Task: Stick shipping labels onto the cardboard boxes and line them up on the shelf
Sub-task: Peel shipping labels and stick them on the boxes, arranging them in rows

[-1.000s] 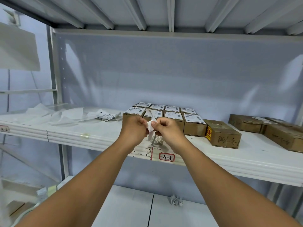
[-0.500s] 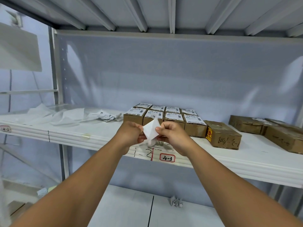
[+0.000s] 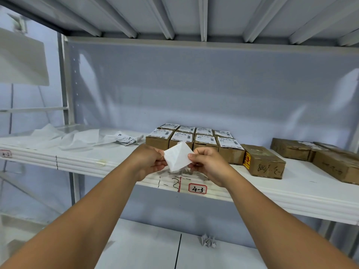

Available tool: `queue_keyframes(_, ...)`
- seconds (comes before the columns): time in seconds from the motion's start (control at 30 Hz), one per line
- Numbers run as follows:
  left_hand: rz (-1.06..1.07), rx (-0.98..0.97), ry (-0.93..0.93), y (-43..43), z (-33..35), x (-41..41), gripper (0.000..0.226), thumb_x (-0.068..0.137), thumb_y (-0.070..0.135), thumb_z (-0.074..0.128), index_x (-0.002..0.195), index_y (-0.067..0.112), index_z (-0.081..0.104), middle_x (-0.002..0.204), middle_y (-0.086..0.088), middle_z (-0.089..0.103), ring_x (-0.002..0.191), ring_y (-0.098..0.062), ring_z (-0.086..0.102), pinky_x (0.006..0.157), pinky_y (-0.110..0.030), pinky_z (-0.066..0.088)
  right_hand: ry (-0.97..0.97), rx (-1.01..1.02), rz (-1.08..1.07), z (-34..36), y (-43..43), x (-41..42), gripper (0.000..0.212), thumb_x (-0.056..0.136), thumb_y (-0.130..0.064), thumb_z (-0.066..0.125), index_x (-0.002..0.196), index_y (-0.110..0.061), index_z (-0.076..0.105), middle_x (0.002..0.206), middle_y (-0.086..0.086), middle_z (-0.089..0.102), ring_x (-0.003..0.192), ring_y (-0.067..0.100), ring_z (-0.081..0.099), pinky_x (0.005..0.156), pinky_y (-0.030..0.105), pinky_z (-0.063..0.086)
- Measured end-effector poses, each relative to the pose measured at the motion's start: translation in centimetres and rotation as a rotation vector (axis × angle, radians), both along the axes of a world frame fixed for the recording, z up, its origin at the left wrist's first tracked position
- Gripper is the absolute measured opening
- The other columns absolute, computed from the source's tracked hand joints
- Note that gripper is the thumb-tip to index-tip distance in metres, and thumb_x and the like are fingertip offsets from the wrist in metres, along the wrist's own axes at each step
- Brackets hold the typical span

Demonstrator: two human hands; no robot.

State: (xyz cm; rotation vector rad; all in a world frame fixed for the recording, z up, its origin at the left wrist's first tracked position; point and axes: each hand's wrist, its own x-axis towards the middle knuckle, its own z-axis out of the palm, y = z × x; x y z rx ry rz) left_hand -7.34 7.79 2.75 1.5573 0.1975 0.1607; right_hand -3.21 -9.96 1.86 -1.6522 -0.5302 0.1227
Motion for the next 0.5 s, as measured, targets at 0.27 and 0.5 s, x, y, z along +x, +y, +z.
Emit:
queue_keyframes(0.27, 0.003, -0.053, -0.038, 0.9, -0.1, -0.4, 0.017, 0.097, 0.002, 0.044, 0.082, 0.008, 0.051, 0.078, -0.012, 0.062, 0.070, -0.016, 0.063, 0.059, -0.021, 0.053, 0.031, 0.056, -0.025, -0.1, -0.9, -0.3, 0.035, 0.091, 0.001, 0.054, 0.059, -0.008, 0.045, 0.057, 0.003, 0.056, 0.060, 0.015, 0.059, 0.056, 0.020, 0.052)
queue_keyframes(0.5, -0.026, -0.096, -0.360, -1.5, -0.7, -0.4, 0.027, 0.101, 0.023, 0.040, 0.089, 0.011, 0.061, 0.082, -0.009, 0.069, 0.081, -0.020, 0.068, 0.076, -0.027, 0.054, 0.109, 0.298, -0.034, 0.1, 0.0, -0.5, 0.015, 0.093, -0.007, 0.056, 0.078, -0.006, 0.058, 0.071, 0.011, 0.066, 0.064, 0.017, 0.068, 0.064, 0.030, 0.058)
